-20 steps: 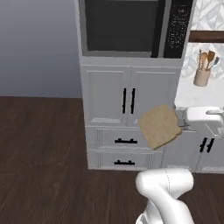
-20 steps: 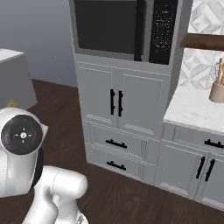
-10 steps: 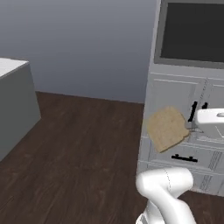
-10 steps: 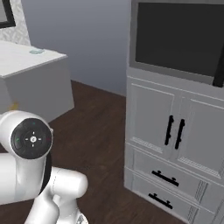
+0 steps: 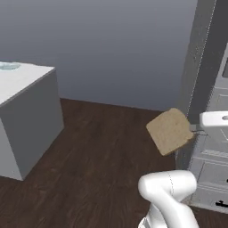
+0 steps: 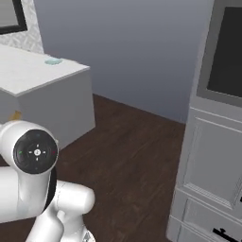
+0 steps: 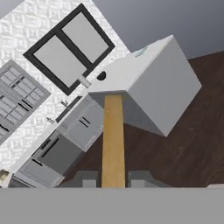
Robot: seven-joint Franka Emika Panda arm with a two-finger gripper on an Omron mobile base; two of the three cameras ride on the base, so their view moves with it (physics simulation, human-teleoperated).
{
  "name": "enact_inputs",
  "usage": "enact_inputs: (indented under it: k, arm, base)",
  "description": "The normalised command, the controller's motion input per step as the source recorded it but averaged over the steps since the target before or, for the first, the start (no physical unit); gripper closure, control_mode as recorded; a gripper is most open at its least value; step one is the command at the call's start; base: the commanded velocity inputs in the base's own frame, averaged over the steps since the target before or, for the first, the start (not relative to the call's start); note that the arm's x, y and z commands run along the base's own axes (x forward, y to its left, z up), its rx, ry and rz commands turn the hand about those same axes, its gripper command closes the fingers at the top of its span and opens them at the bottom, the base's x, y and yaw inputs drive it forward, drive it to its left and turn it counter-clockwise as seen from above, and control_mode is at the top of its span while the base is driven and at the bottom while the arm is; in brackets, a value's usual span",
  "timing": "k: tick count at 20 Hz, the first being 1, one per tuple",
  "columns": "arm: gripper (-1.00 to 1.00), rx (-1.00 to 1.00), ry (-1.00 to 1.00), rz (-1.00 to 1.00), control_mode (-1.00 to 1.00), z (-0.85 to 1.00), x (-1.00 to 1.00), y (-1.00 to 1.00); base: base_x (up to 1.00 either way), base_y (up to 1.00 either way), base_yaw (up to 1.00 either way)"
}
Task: Start the toaster. Once the lever pops up, take the bread to the plate on the dining counter.
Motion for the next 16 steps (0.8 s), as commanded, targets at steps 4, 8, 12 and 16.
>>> enact_inputs:
  k: [4, 8, 12, 16]
  arm:
    - [1.0, 0.0, 0.0, 0.0, 1.0, 0.0, 0.0, 0.0]
    - [1.0, 0.0, 0.0, 0.0, 1.0, 0.0, 0.0, 0.0]
    - [1.0, 0.0, 0.0, 0.0, 1.0, 0.0, 0.0, 0.0]
    - [1.0, 0.0, 0.0, 0.0, 1.0, 0.0, 0.0, 0.0]
  base:
    - [1.0, 0.96, -0.08]
    - [1.0, 0.6, -0.16]
    - [1.0, 0.29, -0.16]
    - [1.0, 0.09, -0.13]
